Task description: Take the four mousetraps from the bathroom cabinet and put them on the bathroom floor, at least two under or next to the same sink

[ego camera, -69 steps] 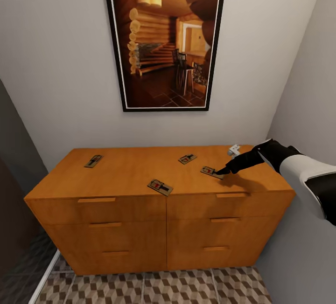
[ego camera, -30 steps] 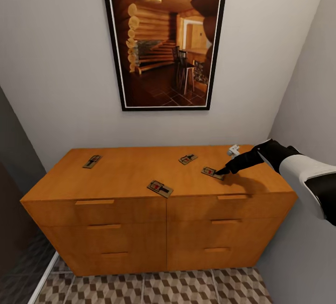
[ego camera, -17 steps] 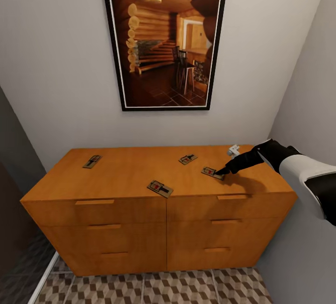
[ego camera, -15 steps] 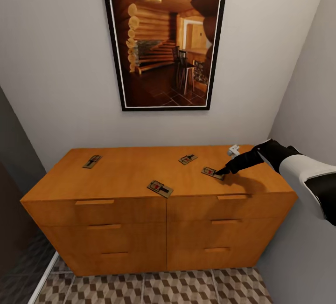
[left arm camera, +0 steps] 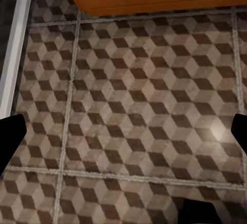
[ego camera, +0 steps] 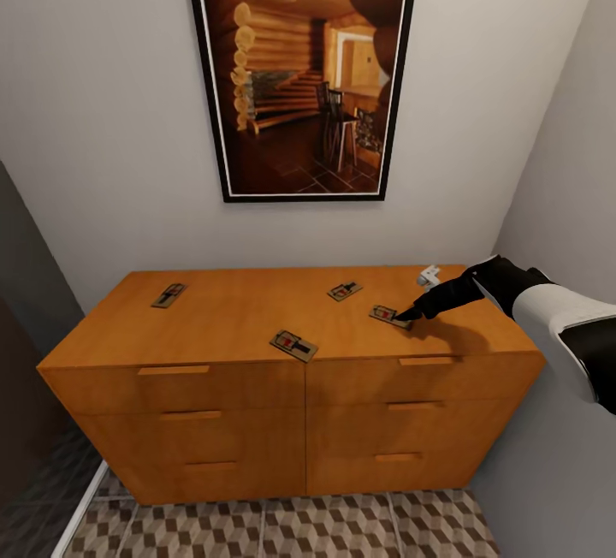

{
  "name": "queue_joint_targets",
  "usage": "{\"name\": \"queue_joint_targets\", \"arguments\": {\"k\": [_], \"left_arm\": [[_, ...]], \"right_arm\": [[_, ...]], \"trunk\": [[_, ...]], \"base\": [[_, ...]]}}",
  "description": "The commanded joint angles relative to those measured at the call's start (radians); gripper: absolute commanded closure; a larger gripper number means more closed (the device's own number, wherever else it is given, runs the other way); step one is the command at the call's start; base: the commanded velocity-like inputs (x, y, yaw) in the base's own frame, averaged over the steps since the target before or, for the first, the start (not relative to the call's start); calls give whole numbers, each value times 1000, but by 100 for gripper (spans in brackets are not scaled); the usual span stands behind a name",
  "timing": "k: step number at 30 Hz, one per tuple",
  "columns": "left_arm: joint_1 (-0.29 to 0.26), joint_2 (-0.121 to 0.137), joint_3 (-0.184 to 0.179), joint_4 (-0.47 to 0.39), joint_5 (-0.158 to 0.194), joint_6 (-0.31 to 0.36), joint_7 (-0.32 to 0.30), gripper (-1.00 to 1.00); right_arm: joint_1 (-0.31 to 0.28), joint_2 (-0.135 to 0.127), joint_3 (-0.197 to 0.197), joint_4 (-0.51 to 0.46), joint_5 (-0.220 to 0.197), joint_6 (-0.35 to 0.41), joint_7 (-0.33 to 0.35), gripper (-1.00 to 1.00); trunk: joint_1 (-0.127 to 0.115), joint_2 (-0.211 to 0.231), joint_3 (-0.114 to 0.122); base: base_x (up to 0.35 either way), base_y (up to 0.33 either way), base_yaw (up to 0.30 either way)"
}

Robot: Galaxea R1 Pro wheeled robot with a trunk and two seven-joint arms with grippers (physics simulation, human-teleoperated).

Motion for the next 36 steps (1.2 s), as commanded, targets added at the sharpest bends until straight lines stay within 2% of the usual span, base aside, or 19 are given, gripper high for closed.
{"name": "queue_joint_targets", "arguments": {"k": [1, 36], "left_arm": [[-2, 0, 5, 4, -1, -6, 0, -100], [-2, 0, 5, 4, -1, -6, 0, -100]], "right_arm": [[0, 0, -8, -2, 10, 8, 4, -100], [0, 1, -8, -2, 10, 8, 3, -100]], "trunk": [[0, -1, -1], [0, -1, -6]], "base": [[0, 43, 0], [0, 3, 0]]}}
